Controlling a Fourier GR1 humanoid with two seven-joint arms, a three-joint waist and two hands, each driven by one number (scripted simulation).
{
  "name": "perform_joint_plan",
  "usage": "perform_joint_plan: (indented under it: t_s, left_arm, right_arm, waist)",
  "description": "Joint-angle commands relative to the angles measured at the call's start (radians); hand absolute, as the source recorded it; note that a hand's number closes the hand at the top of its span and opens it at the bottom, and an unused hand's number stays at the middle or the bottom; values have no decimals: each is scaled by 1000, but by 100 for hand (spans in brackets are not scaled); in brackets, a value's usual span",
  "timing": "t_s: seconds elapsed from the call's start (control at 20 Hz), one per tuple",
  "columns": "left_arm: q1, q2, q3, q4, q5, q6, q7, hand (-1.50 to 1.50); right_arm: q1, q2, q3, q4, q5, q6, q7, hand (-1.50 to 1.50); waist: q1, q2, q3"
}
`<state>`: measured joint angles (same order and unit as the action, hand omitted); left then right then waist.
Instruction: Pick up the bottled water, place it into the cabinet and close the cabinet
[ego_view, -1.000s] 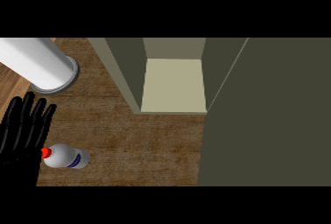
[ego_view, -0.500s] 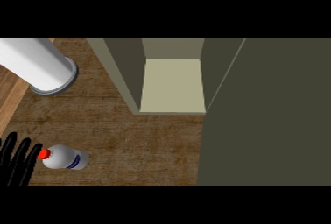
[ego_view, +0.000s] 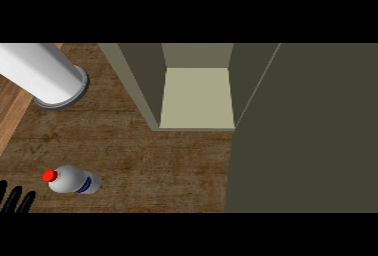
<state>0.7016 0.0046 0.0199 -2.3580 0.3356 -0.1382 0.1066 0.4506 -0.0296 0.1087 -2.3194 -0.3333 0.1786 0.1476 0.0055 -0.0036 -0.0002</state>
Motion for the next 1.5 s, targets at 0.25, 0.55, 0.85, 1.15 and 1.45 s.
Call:
perform_joint_plan:
  t_s: [0.25,0.55,0.85,1.15,1.45]
  left_arm:
    - [20,-4,67,64,47,-83,-103,-150]
    - [-12,9,208,202,116,-130,-177,-150]
    - [-138,75,308,337,134,-141,-174,-150]
    - [-196,49,300,428,4,-149,-236,-150]
    - [-322,132,384,651,17,-196,-269,-150]
  right_arm:
    - [34,6,-14,112,12,101,-148,-150]
    - [62,28,34,62,78,76,-143,-150]
    - [113,-17,-34,16,-11,121,-132,-150]
    - [101,8,-9,143,68,147,-227,-150]
    - [170,11,24,109,76,193,-268,-150]
  waist:
    - [-3,1,0]
    - [-4,2,0]
    - [-11,3,0]
    - [-9,3,0]
    - [-13,3,0]
